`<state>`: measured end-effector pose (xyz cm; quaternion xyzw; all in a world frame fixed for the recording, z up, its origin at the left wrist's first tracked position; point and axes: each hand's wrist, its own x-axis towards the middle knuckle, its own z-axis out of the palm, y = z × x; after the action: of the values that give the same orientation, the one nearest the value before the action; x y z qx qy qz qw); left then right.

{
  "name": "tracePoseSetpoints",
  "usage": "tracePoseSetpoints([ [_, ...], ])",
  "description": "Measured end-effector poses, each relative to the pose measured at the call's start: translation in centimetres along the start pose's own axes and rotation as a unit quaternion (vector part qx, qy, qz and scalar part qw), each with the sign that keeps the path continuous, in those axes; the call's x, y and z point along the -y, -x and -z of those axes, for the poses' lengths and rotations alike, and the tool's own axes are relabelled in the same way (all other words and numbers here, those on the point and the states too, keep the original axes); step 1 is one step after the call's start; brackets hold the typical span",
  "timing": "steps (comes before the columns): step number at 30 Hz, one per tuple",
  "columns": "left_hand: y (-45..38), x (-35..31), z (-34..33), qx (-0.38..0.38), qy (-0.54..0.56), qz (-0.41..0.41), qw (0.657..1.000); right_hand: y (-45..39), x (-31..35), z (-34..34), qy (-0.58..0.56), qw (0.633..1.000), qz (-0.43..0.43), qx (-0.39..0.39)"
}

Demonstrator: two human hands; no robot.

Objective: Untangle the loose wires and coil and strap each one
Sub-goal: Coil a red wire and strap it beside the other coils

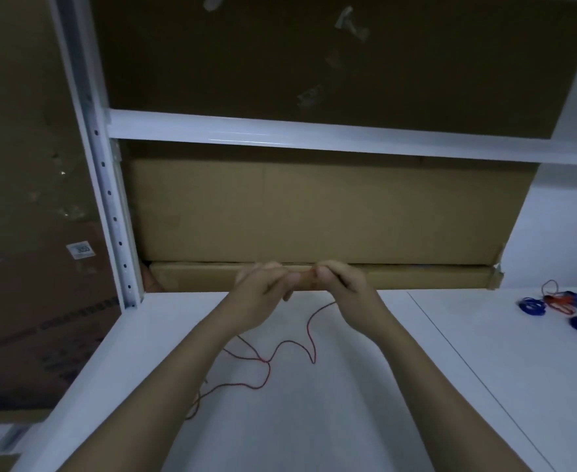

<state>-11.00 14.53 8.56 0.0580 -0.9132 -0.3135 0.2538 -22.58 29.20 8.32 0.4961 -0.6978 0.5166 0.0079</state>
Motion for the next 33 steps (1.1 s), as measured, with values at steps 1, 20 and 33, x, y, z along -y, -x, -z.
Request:
tracePoseSetpoints([
  [1,0.0,-0.6,0.7,0.031,0.109,0.020,0.993,-0.7,0.1,0.1,-0.016,1.000,0.001,-0.011],
  [20,3.3,3.8,1.2,0.020,0.254,0.096,0.962,-0.3,1.9,-5.0,0.179,0.967,0.179,0.033],
  [33,2.9,5.2,2.9,-0.189,0.398,0.140,0.887,2.5,-0.9,-11.8,0.077,0.973,0.042,0.216],
])
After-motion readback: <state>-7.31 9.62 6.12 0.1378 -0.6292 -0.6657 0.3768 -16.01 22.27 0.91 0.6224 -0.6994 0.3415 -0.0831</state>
